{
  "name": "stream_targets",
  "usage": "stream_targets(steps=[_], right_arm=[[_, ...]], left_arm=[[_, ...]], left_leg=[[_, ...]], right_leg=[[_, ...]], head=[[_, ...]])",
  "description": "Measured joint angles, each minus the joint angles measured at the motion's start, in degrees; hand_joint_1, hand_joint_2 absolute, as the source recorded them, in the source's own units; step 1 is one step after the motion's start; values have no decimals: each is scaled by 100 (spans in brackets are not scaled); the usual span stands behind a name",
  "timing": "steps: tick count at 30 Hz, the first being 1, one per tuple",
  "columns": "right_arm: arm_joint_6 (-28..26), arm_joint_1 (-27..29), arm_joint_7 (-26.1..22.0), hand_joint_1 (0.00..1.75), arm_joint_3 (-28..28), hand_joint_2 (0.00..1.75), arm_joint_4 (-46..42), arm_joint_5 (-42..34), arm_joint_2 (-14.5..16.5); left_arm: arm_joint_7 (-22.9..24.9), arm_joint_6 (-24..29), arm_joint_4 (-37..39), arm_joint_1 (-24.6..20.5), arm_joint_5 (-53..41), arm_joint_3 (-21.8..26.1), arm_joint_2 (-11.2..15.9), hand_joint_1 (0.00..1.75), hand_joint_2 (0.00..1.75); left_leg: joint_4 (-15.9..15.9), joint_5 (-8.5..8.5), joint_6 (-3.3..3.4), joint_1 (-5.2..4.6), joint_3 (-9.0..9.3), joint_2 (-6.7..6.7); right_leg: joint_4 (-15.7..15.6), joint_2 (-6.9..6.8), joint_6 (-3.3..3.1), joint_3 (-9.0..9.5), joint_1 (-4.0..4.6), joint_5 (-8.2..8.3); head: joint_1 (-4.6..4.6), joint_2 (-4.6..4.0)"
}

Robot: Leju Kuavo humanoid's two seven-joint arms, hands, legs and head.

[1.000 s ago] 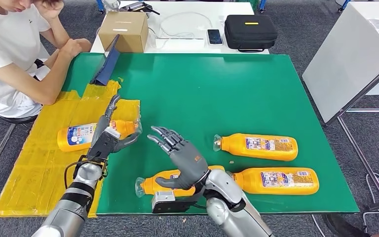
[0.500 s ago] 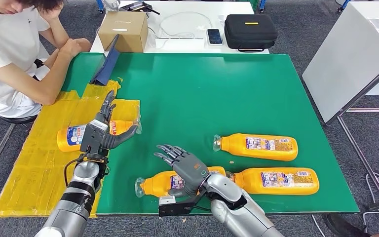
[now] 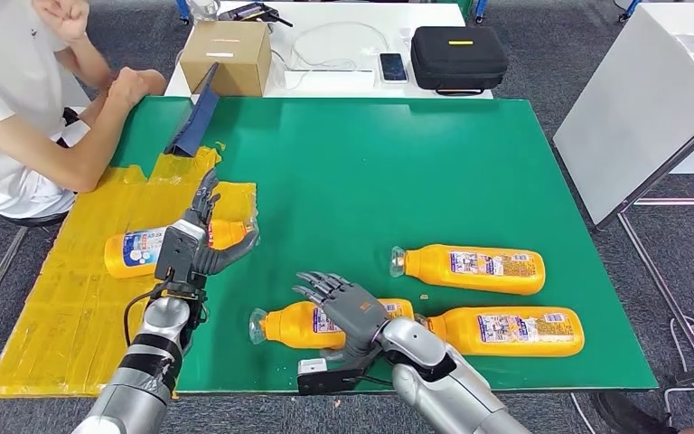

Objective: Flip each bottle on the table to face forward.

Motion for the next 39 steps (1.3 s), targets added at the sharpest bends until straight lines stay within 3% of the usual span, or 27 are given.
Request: stream_targets(steps=[18, 27, 33, 39], right_arm=[[-64, -26, 46, 0, 25, 175, 85, 36, -31], [-214, -31, 466, 0, 46, 175, 34, 475, -128], [-415, -31, 1000, 0, 28, 175, 20, 952, -143], [-420, -30, 1097, 0, -12, 175, 22, 1047, -142]], left_arm=[[-4, 37, 26, -5, 26, 0, -13, 0, 175], [-2, 48, 27, -2, 74, 26, -13, 0, 175], [43, 35, 17, 39, 46, 67, -13, 0, 175], [93, 15, -8, 58, 18, 68, -13, 0, 175]], left_leg=[[0, 0, 0, 0, 0, 0], [0, 0, 0, -1, 0, -1], [0, 0, 0, -1, 0, -1], [0, 0, 0, -1, 0, -1]], right_leg=[[0, 0, 0, 0, 0, 0], [0, 0, 0, 2, 0, 0], [0, 0, 0, 1, 0, 0], [0, 0, 0, 1, 0, 0]], head=[[0, 0], [-1, 0], [-1, 0], [0, 0]])
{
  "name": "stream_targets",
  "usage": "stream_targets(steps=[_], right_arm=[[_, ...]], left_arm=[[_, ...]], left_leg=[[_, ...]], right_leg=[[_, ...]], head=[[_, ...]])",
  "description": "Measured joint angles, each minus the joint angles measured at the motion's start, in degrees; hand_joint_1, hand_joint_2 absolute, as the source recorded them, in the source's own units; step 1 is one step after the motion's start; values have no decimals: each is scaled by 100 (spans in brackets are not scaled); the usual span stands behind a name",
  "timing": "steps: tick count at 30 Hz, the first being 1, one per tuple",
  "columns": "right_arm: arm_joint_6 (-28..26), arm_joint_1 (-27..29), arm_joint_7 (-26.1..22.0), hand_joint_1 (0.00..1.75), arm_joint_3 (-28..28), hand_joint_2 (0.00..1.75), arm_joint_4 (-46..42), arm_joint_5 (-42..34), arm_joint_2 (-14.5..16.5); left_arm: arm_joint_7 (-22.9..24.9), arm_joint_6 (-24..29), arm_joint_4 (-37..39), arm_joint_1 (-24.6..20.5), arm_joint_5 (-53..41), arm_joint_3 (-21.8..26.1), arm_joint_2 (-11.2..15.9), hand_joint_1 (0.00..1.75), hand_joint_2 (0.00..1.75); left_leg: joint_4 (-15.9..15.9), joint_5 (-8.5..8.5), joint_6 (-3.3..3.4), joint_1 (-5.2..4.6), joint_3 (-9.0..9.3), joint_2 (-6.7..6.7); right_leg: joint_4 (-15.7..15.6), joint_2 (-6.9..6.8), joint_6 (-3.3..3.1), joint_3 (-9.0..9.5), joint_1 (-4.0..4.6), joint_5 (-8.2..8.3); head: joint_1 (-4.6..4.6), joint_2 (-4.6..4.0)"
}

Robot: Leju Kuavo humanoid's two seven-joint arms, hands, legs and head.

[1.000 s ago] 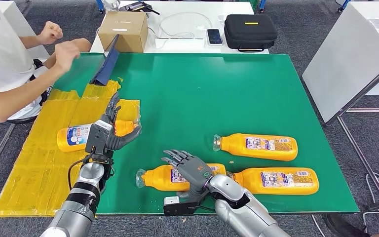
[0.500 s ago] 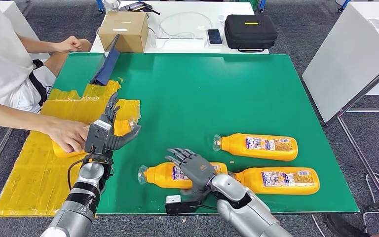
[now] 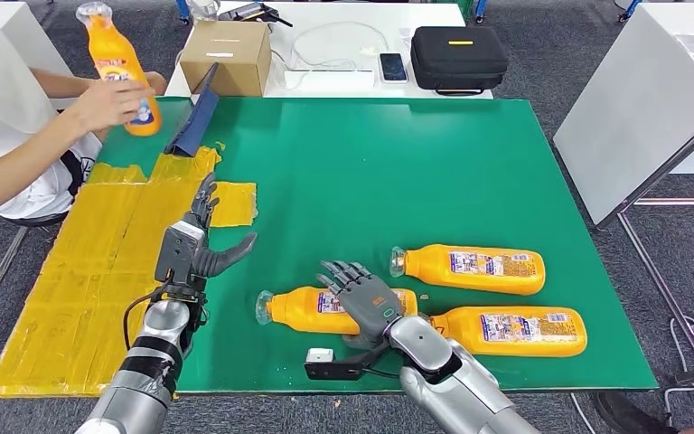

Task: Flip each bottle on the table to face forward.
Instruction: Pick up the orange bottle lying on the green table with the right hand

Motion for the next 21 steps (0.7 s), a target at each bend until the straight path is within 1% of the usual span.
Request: stream_targets(steps=[9, 10, 11, 14, 15, 17, 18, 21], right_arm=[[9, 8, 115, 0, -103, 175, 20, 80, 2], [9, 9, 134, 7, -117, 175, 30, 97, 3], [10, 9, 149, 22, -132, 175, 41, 106, 3], [47, 9, 180, 121, -184, 175, 78, 101, 5], [76, 7, 190, 146, -202, 175, 96, 97, 6], [140, -9, 201, 164, -231, 175, 162, 97, 9], [170, -25, 203, 168, -238, 175, 204, 106, 12], [237, -100, 213, 169, -242, 175, 364, 158, 30]], left_arm=[[81, 1, -31, 9, -25, 2, 0, 0, 175], [94, 0, -32, 10, -26, 2, 0, 0, 175], [104, -3, -32, 10, -26, 2, 0, 0, 175], [126, -16, -32, 12, -33, 2, 0, 0, 175], [132, -19, -32, 13, -35, 2, 0, 0, 175], [140, -26, -32, 14, -32, 2, -1, 0, 175], [142, -30, -32, 14, -27, 2, -1, 0, 175], [143, -42, -32, 8, -10, 2, -7, 0, 175]], left_leg=[[0, 0, 0, 0, 0, 0], [0, 0, 0, 0, 0, 0], [0, 0, 0, 0, 0, 0], [0, 0, 0, 0, 0, 0], [0, 0, 0, 0, 0, 0], [0, 0, 0, 0, 0, 0], [0, 0, 0, 0, 1, 0], [0, 1, 0, 0, 2, 1]], right_leg=[[0, 0, 0, 0, 0, 0], [0, 0, 0, 0, 0, 0], [0, 0, 0, 0, 0, 0], [0, 0, 0, 0, 0, 0], [0, 0, 0, 0, 0, 0], [0, 0, 0, 0, 0, 0], [0, 0, 0, 0, 0, 0], [-1, 0, 0, 0, 0, 0]], head=[[0, 1], [0, 1], [0, 1], [0, 1], [0, 1], [0, 0], [-1, 1], [-2, 1]])
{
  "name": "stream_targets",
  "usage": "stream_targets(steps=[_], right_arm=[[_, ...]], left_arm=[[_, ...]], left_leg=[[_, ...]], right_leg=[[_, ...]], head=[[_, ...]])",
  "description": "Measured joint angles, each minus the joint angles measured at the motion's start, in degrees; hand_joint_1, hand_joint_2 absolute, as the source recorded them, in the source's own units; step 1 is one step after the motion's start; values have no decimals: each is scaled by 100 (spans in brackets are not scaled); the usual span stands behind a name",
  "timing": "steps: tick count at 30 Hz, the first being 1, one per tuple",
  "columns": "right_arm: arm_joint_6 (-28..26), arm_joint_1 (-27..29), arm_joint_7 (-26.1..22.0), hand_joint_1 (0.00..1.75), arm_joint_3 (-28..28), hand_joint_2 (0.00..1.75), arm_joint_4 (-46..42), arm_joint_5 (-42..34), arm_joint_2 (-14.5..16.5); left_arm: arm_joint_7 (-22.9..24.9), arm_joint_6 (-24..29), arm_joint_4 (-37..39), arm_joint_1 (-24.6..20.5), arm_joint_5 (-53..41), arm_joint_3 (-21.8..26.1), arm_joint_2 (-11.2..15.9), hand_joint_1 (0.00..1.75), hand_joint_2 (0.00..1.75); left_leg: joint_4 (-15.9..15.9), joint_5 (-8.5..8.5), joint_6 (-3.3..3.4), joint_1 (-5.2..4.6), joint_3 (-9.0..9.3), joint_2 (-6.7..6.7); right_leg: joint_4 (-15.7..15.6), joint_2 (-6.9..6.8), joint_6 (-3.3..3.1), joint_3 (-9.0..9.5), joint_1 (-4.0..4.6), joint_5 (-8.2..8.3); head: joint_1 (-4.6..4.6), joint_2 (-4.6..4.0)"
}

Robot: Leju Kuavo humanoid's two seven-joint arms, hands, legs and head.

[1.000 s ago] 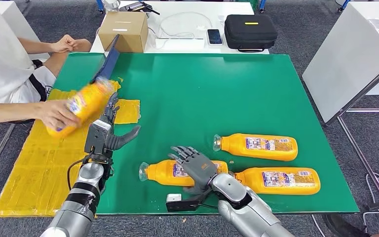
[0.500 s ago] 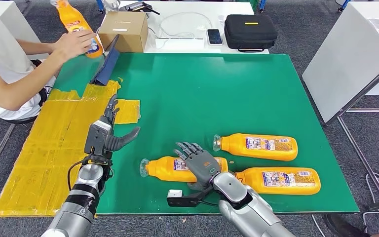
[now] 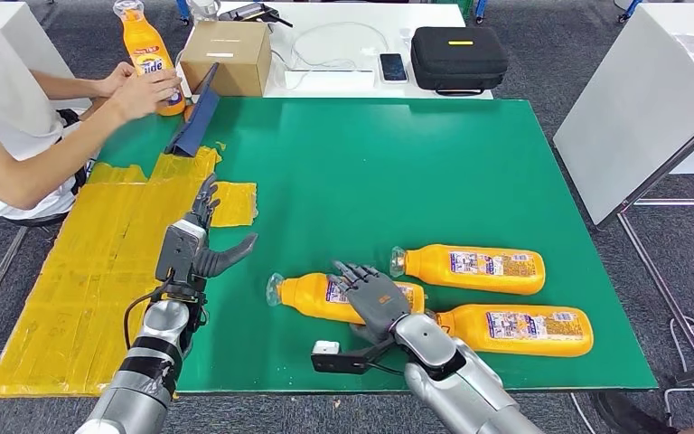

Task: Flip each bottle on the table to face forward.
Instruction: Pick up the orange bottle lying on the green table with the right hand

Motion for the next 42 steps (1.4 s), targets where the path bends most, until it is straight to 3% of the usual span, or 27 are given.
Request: stream_targets(steps=[9, 22, 28, 37, 42], right_arm=[[2, -321, -298, 175, 16, 175, 639, -183, 161], [-201, -295, -717, 175, -85, 175, 664, -736, 242], [-777, 220, -1098, 175, -462, 175, -26, -1329, 430], [-867, 581, -1144, 175, -758, 175, -699, -1402, 510], [-1339, 864, -1561, 175, -1017, 175, -1081, -1873, 585]], left_arm=[[-1, -47, -157, -34, 74, -7, -54, 0, 175], [-1, -25, -317, -30, 106, -49, -77, 0, 175], [-1, -27, -317, -17, 145, -93, -92, 0, 175], [-1, -27, -317, -11, 174, -104, -100, 0, 175], [-3, 172, -314, -28, 118, -103, -109, 0, 175]], left_leg=[[-2, -1, 1, 1, 33, 4], [-1, 3, 3, 2, 35, 27], [-1, 4, 2, 4, 22, 25], [-1, 4, 2, 0, 5, 23], [-1, 3, 2, -1, 2, 12]], right_leg=[[-4, 1, -15, -28, 0, -6], [-3, 11, -12, 19, 1, 16], [-1, 11, -13, 11, 4, 14], [-1, 10, -13, -3, 1, 12], [-1, 8, -11, -3, 0, 10]], head=[[2, -1], [3, -1], [2, 0], [2, -1], [2, -1]])
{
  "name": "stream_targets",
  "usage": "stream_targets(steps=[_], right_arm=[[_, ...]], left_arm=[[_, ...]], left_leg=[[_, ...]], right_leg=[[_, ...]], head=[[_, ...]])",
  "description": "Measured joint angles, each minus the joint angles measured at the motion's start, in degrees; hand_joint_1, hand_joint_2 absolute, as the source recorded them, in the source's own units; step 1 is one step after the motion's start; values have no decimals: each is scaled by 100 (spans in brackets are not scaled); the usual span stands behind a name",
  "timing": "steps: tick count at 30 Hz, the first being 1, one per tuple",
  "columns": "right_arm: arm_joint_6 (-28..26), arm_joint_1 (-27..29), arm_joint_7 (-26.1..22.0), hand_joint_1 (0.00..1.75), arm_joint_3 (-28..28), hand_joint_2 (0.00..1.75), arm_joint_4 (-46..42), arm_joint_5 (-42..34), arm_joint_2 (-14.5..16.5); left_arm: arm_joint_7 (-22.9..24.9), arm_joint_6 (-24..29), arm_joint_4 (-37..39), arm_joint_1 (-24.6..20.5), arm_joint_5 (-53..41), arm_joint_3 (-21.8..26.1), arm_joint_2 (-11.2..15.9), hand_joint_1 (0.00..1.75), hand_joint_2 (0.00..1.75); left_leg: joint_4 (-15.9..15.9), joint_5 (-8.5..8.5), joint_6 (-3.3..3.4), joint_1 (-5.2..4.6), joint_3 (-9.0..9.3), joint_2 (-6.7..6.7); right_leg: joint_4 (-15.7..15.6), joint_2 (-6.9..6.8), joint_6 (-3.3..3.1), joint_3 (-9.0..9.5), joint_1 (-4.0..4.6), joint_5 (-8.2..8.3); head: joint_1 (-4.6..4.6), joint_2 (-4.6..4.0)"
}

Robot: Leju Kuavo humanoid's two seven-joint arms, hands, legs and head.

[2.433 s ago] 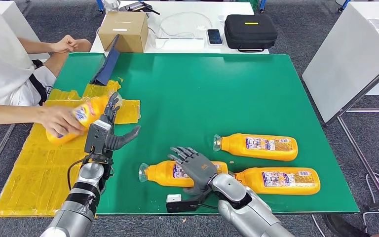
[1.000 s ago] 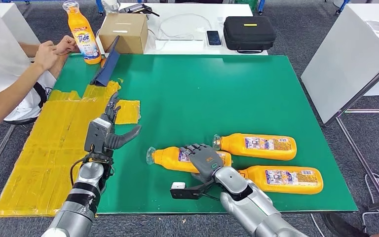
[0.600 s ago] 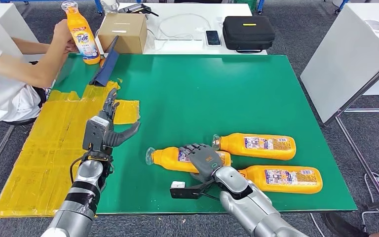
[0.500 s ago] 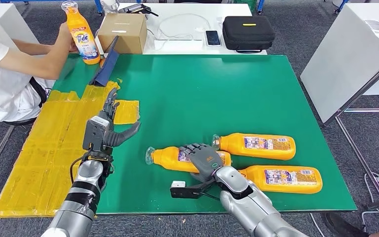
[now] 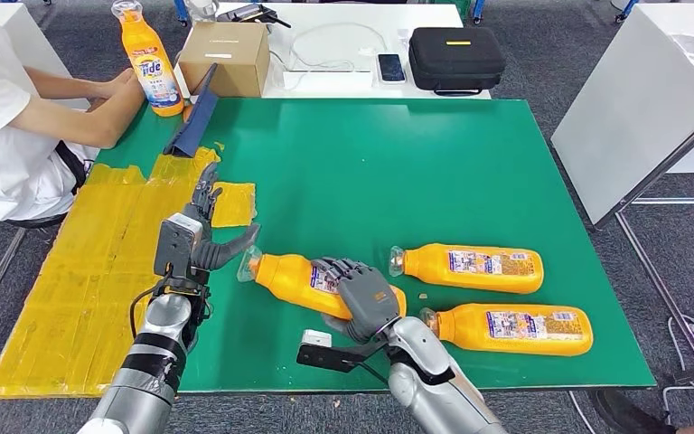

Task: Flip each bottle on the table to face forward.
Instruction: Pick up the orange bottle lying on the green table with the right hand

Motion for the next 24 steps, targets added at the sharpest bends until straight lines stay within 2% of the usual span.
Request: stream_targets(steps=[9, 13, 18, 24], right_arm=[[-968, 708, -1095, 175, -647, 175, -1569, -1397, 271], [-1198, 945, -1359, 175, -832, 175, -2142, -1662, 344], [-1249, 1075, -1401, 175, -955, 175, -2489, -1729, 388], [-1296, 1137, -1438, 175, -1080, 175, -2632, -1790, 402]], left_arm=[[-13, 681, 172, -7, -353, -149, -43, 0, 175], [100, 778, 329, -50, -386, -222, -46, 0, 175], [192, 514, 519, -135, -114, -240, -44, 0, 175], [303, -261, 601, -145, 403, -235, -19, 0, 175]], left_leg=[[0, -2, -1, 0, -7, -1], [0, -4, -2, 0, -8, -2], [0, -4, -2, 0, -7, -1], [0, -2, -2, 0, -7, -2]], right_leg=[[0, 0, 2, -11, 0, -4], [0, 1, 3, -12, -1, -7], [0, 1, 2, -12, 0, -7], [0, 1, 6, -10, -1, -4]], head=[[-1, -1], [0, -1], [0, 0], [0, 0]])
